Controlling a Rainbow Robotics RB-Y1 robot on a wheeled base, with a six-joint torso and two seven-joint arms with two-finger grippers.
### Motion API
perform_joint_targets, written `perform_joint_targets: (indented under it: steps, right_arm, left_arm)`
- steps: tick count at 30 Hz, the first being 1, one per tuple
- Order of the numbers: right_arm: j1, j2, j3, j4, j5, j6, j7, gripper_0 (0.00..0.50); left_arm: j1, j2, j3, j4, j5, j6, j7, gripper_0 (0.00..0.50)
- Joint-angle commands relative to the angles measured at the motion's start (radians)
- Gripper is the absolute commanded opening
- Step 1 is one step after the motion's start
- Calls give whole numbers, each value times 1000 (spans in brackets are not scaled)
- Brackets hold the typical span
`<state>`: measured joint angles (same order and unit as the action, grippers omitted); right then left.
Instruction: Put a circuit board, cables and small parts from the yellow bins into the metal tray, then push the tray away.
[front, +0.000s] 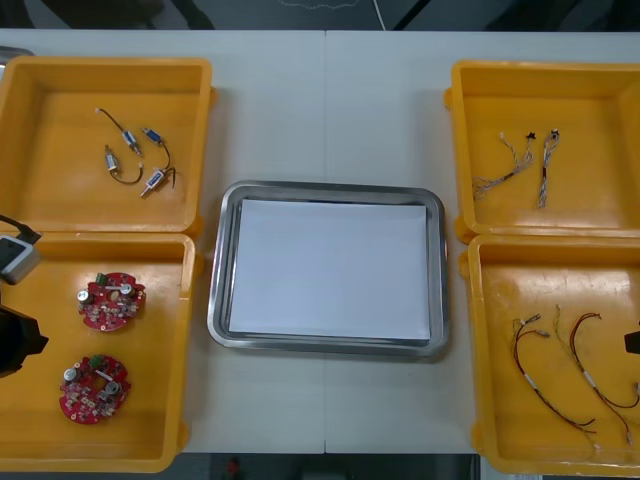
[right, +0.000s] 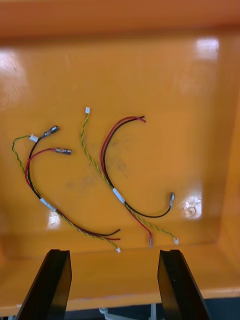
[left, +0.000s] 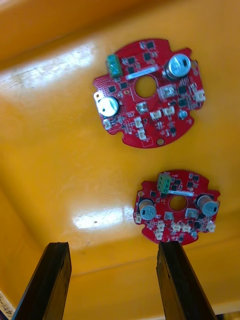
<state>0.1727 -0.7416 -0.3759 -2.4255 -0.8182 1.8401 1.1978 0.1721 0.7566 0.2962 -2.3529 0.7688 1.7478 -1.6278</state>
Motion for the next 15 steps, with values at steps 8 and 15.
perform_joint_targets:
  steps: [8, 15]
  right_arm:
    - [209, -142, 132, -27, 82, -306, 92, 500]
    - [249, -179, 212, 26, 108, -427, 132, 500]
  left_arm:
    - [113, 109, -97, -3, 12, -157, -70, 500]
    - [113, 124, -149, 35, 12, -225, -70, 500]
